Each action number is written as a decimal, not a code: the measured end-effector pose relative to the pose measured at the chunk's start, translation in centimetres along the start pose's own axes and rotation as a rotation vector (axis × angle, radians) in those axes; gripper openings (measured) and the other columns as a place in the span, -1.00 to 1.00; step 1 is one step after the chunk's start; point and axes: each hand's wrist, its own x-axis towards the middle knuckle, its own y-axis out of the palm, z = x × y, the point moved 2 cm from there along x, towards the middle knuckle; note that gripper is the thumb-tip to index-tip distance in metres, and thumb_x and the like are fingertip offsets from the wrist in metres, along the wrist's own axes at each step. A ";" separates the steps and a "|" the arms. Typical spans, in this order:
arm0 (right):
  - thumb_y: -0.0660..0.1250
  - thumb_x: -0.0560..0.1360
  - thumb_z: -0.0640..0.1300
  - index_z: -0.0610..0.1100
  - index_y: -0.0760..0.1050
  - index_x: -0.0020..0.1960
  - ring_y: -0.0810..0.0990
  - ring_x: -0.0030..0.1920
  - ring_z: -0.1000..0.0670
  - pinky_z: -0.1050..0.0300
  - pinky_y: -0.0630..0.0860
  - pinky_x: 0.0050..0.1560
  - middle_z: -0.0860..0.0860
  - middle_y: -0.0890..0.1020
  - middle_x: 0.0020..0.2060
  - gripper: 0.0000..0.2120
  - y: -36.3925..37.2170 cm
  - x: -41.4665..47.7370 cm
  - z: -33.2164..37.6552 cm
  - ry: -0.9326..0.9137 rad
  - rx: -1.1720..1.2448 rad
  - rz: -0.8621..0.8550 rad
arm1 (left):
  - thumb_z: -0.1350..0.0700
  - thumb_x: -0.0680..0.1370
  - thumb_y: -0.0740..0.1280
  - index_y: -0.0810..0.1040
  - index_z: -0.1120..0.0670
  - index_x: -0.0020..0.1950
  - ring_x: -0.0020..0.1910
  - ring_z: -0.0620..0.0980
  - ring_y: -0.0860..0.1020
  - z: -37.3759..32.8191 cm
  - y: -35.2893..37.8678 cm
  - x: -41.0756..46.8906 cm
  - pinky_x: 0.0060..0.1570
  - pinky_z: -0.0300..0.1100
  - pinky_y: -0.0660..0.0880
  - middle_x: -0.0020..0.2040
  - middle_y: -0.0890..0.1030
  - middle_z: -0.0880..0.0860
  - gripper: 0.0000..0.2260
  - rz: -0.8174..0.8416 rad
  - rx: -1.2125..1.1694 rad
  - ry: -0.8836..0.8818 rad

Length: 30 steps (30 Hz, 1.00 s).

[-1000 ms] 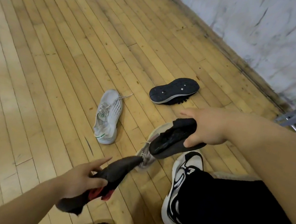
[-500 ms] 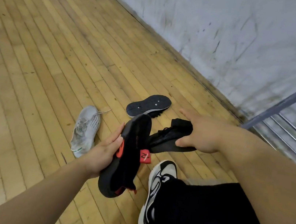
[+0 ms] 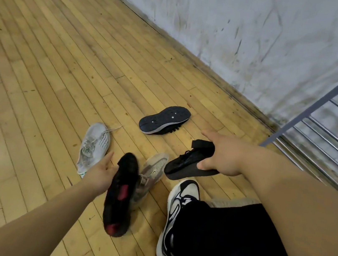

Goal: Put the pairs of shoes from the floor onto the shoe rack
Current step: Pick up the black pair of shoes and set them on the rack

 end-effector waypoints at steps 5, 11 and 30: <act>0.46 0.53 0.11 0.12 -0.04 0.67 0.47 0.38 -0.15 -0.06 0.48 0.33 -0.05 0.39 0.52 -0.09 -1.3 1.8 -0.1 -0.051 -0.021 -0.044 | -0.12 0.69 0.25 0.12 -0.24 0.66 0.30 0.06 0.55 -3.8 0.8 2.4 0.29 -0.03 0.45 0.42 0.53 0.08 -0.44 0.013 0.209 0.158; 0.42 0.55 0.16 0.21 -0.05 0.65 0.50 0.30 -0.10 -0.07 0.50 0.29 0.00 0.44 0.42 -0.14 -4.8 4.3 -2.0 -0.162 -0.262 -0.044 | -0.17 0.64 0.32 0.07 -0.25 0.66 0.44 0.12 0.43 -8.1 3.0 8.1 0.26 -0.07 0.39 0.59 0.31 0.09 -0.34 0.062 0.376 0.299; 0.39 0.56 0.20 0.22 -0.03 0.64 0.43 0.40 -0.11 -0.03 0.49 0.32 -0.02 0.33 0.46 -0.18 5.7 19.0 -15.1 0.105 0.139 -0.067 | 0.11 0.67 0.26 -0.20 -0.57 0.50 0.29 0.28 0.29 -9.7 10.9 29.7 0.05 0.03 0.48 0.64 -0.11 -0.02 -0.20 0.104 1.075 0.378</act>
